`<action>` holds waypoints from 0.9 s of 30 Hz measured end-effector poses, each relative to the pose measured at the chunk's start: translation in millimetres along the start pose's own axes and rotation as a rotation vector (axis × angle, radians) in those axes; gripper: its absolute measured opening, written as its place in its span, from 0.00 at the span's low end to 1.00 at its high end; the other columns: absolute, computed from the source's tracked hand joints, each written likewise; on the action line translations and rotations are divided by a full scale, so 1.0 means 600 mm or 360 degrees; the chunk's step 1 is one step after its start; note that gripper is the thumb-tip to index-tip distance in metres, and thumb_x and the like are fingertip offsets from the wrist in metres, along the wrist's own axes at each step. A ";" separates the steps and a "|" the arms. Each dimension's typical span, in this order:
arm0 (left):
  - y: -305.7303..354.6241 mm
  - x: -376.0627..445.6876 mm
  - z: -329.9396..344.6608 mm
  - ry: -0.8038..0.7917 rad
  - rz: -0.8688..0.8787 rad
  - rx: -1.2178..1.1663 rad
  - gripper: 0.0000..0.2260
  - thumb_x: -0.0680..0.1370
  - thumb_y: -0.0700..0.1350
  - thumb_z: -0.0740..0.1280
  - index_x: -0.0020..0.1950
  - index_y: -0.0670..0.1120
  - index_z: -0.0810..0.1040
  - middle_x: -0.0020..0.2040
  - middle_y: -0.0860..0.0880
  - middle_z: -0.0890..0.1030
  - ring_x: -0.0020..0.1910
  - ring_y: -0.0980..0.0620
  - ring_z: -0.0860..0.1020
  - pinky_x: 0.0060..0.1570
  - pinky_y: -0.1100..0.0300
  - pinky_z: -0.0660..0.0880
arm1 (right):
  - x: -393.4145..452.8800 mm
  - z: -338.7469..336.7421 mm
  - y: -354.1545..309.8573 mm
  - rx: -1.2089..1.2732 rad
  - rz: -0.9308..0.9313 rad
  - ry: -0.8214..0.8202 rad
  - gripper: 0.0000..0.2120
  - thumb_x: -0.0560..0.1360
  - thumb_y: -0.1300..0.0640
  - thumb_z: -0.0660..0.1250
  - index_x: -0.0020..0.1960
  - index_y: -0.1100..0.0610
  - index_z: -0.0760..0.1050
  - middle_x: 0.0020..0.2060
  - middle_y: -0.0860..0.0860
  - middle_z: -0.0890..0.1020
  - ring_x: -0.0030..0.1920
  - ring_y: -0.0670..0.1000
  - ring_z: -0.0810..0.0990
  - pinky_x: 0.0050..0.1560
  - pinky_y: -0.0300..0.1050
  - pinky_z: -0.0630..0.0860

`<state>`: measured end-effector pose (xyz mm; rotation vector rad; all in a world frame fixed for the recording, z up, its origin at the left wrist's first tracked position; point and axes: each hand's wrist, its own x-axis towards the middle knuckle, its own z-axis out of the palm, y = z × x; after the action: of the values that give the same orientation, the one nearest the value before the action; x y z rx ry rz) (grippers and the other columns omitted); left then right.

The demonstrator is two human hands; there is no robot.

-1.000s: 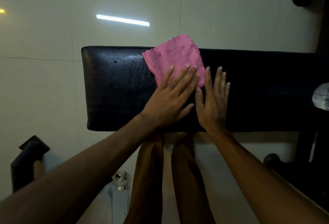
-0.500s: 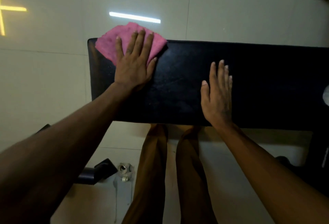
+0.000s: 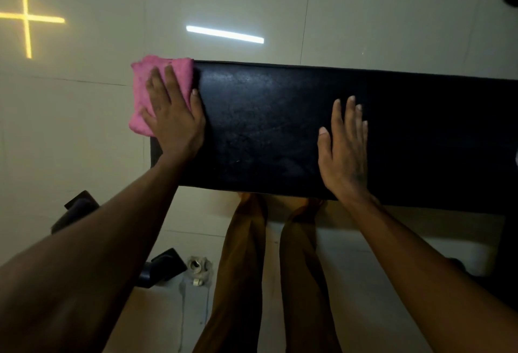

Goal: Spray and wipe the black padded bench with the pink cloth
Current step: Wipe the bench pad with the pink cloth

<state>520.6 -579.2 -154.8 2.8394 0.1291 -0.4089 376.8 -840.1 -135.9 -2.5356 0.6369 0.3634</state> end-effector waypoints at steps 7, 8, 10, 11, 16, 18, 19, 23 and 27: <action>-0.006 -0.078 0.020 0.0105 -0.0489 -0.0138 0.30 0.83 0.60 0.48 0.82 0.49 0.45 0.82 0.47 0.49 0.81 0.47 0.49 0.74 0.33 0.47 | 0.001 -0.001 0.001 -0.0004 -0.0024 -0.0002 0.28 0.85 0.49 0.48 0.81 0.55 0.46 0.81 0.56 0.44 0.80 0.54 0.41 0.79 0.53 0.39; -0.001 -0.091 0.025 0.0114 -0.0561 -0.0119 0.30 0.83 0.60 0.48 0.82 0.49 0.45 0.82 0.46 0.49 0.81 0.46 0.48 0.74 0.32 0.47 | 0.000 -0.001 0.002 0.0000 -0.0028 0.0000 0.28 0.85 0.50 0.48 0.81 0.55 0.47 0.81 0.56 0.44 0.80 0.54 0.41 0.79 0.53 0.39; 0.013 -0.114 0.039 0.0134 -0.0684 -0.0078 0.30 0.83 0.60 0.47 0.82 0.49 0.45 0.82 0.46 0.49 0.81 0.46 0.48 0.74 0.32 0.47 | 0.000 -0.001 0.003 0.0021 -0.0036 -0.0006 0.27 0.85 0.49 0.48 0.81 0.55 0.47 0.81 0.56 0.44 0.80 0.54 0.41 0.79 0.53 0.39; 0.023 -0.124 0.045 0.0147 -0.0739 -0.0061 0.30 0.82 0.60 0.46 0.82 0.48 0.45 0.82 0.46 0.49 0.81 0.46 0.48 0.74 0.32 0.47 | 0.000 -0.002 0.003 0.0036 -0.0039 -0.0010 0.27 0.84 0.49 0.48 0.81 0.55 0.47 0.81 0.56 0.44 0.80 0.55 0.41 0.79 0.53 0.39; 0.069 -0.145 0.069 0.0195 -0.0932 -0.0128 0.31 0.82 0.59 0.46 0.82 0.47 0.46 0.82 0.45 0.46 0.81 0.44 0.45 0.75 0.33 0.45 | -0.001 -0.006 0.007 0.0072 -0.0080 -0.0019 0.27 0.85 0.49 0.47 0.81 0.54 0.48 0.81 0.56 0.44 0.80 0.54 0.41 0.79 0.51 0.38; 0.086 -0.160 0.078 0.0181 -0.0878 -0.0138 0.31 0.82 0.59 0.46 0.82 0.46 0.45 0.82 0.43 0.45 0.81 0.43 0.44 0.75 0.32 0.45 | -0.002 -0.008 0.012 0.0105 -0.0107 -0.0031 0.26 0.85 0.49 0.46 0.81 0.54 0.49 0.81 0.56 0.45 0.80 0.54 0.41 0.79 0.51 0.38; 0.095 -0.171 0.082 0.0159 -0.0820 -0.0135 0.32 0.82 0.59 0.46 0.82 0.46 0.44 0.82 0.43 0.44 0.80 0.42 0.43 0.74 0.32 0.44 | -0.002 -0.009 0.015 0.0126 -0.0118 -0.0039 0.26 0.85 0.49 0.46 0.81 0.54 0.49 0.81 0.56 0.45 0.80 0.54 0.42 0.79 0.52 0.39; 0.133 -0.218 0.102 0.0001 -0.0520 -0.0103 0.32 0.82 0.59 0.45 0.82 0.44 0.43 0.81 0.40 0.42 0.80 0.39 0.41 0.74 0.33 0.39 | -0.003 -0.016 0.024 0.0165 -0.0153 -0.0077 0.25 0.85 0.49 0.46 0.81 0.54 0.50 0.81 0.55 0.47 0.80 0.54 0.43 0.80 0.54 0.42; 0.148 -0.245 0.115 -0.0162 -0.0195 -0.0024 0.32 0.82 0.58 0.43 0.81 0.44 0.41 0.81 0.38 0.40 0.80 0.39 0.39 0.74 0.31 0.40 | -0.003 -0.028 0.026 0.0273 -0.0139 -0.0124 0.25 0.85 0.47 0.45 0.81 0.52 0.49 0.81 0.53 0.48 0.80 0.51 0.43 0.79 0.50 0.42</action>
<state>373.0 -690.9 -154.0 2.7978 0.2860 -0.5745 369.8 -860.3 -127.1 -2.3646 0.5037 0.3584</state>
